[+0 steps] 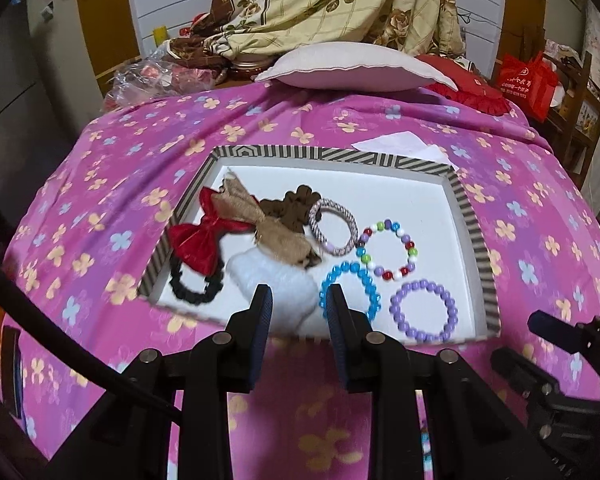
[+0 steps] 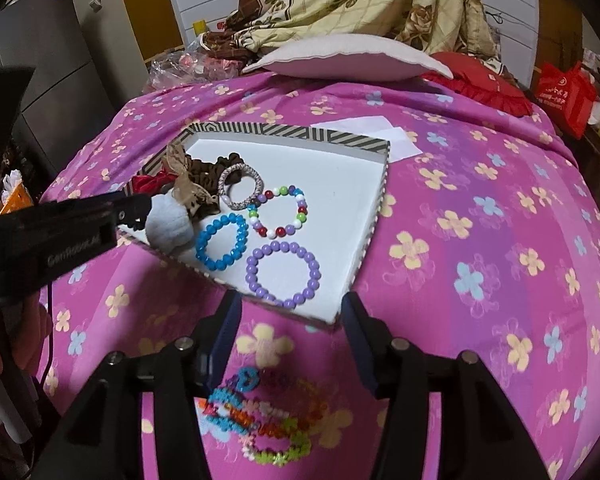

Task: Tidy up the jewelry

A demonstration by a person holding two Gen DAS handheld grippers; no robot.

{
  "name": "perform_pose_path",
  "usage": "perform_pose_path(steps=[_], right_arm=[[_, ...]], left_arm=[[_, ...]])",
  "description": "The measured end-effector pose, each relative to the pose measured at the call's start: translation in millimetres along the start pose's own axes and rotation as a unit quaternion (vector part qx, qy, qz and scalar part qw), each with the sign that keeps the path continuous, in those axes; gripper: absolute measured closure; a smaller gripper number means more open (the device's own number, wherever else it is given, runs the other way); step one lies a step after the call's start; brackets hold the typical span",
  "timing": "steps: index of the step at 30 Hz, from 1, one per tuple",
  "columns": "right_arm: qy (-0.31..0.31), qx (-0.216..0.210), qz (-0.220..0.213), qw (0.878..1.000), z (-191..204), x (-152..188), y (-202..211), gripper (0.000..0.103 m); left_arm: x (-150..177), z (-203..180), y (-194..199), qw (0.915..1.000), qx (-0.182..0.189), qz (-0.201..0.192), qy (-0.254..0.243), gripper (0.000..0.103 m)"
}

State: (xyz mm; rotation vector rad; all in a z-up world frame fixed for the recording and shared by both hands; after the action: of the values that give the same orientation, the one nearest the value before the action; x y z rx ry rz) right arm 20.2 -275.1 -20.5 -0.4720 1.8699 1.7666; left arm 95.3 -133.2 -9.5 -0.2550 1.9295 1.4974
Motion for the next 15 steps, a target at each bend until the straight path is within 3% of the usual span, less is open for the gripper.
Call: perform_pose_path(steps=[15], right_arm=[[0.000,0.014,-0.012,1.000,1,27,35,0.044]], left_arm=[[44,-10,35,0.9998,0.002,-0.019,0.005,0.063]])
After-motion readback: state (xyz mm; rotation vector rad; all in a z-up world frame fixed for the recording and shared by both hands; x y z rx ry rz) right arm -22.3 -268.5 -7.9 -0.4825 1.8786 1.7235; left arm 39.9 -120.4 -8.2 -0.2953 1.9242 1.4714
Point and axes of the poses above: each gripper's, at about its wrist camera, not at the fingertips, and y roughly against the way its jaws point, z to its left, x to its underside, the point moved 6 cm from there along -y, roughly the way its jaws point, and after that the axes turned 10 degrees about x, right-handed, at the moved point
